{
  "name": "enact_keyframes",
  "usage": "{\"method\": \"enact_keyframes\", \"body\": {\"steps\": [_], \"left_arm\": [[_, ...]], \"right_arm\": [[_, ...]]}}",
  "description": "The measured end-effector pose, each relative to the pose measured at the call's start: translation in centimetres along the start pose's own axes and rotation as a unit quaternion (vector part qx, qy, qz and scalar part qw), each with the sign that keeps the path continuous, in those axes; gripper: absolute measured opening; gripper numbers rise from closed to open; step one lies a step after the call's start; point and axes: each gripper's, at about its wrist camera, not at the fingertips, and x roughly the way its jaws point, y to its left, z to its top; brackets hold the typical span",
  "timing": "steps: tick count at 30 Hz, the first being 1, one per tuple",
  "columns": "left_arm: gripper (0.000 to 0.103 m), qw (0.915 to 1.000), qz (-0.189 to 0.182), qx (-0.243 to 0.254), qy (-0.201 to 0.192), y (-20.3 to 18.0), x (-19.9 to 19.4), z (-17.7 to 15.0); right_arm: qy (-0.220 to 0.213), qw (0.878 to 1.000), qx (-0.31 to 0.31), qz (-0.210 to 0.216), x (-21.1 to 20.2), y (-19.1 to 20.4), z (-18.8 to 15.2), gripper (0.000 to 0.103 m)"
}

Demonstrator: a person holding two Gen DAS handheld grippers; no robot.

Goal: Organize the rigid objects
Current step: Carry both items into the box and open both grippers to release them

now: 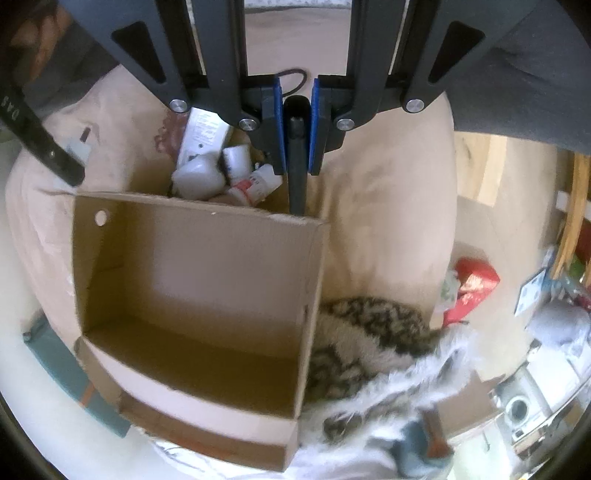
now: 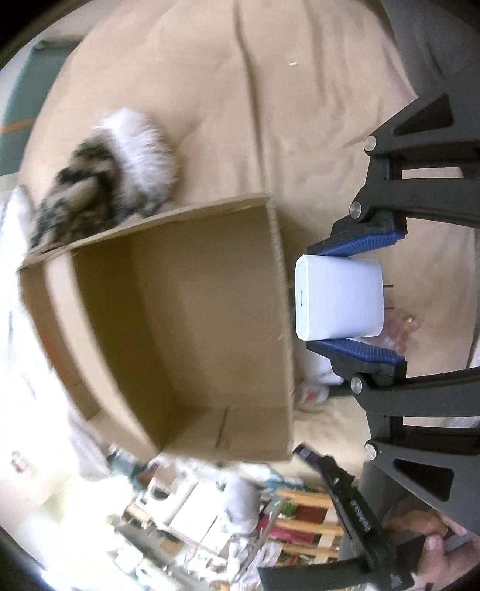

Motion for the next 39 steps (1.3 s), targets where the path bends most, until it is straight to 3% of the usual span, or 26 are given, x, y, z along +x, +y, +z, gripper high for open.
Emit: {"method": "enact_keyframes", "body": {"steps": [4, 10, 13, 16, 22, 29, 33, 39], "left_arm": [[0.010, 0.9999, -0.009, 0.005, -0.002, -0.4, -0.2, 0.0], [0.010, 0.9976, -0.032, 0.039, -0.047, -2.2, -2.8, -0.2], [0.010, 0.9943, -0.050, 0.056, -0.075, -3.4, -4.2, 1.2], [0.010, 0.9913, -0.043, 0.076, -0.098, -4.7, -4.8, 3.2], [0.010, 0.9911, -0.022, 0.072, -0.110, -6.0, -3.8, 7.5], [0.010, 0.9945, -0.004, 0.053, -0.091, -6.2, 0.7, 10.1], [0.010, 0.9950, 0.013, 0.061, -0.078, -6.3, 3.9, 9.9], [0.010, 0.9976, 0.002, 0.057, -0.039, -6.0, 7.5, 9.7]], "right_arm": [[-0.012, 1.000, 0.003, 0.010, -0.9, -0.2, 0.7, 0.044], [-0.017, 1.000, -0.008, 0.014, -1.2, 0.1, 1.2, 0.044], [-0.021, 0.999, -0.008, 0.025, -1.2, 0.3, 2.1, 0.044], [-0.032, 0.999, -0.014, 0.027, -1.4, 0.7, 3.7, 0.044], [-0.040, 0.998, -0.041, 0.029, -0.8, 2.2, 7.8, 0.044], [-0.030, 0.997, -0.059, 0.028, 3.2, 2.9, 10.5, 0.044], [0.001, 0.999, -0.050, 0.021, 6.2, 2.0, 9.8, 0.044], [0.042, 0.997, -0.057, 0.010, 9.0, 1.9, 9.2, 0.044]]}}
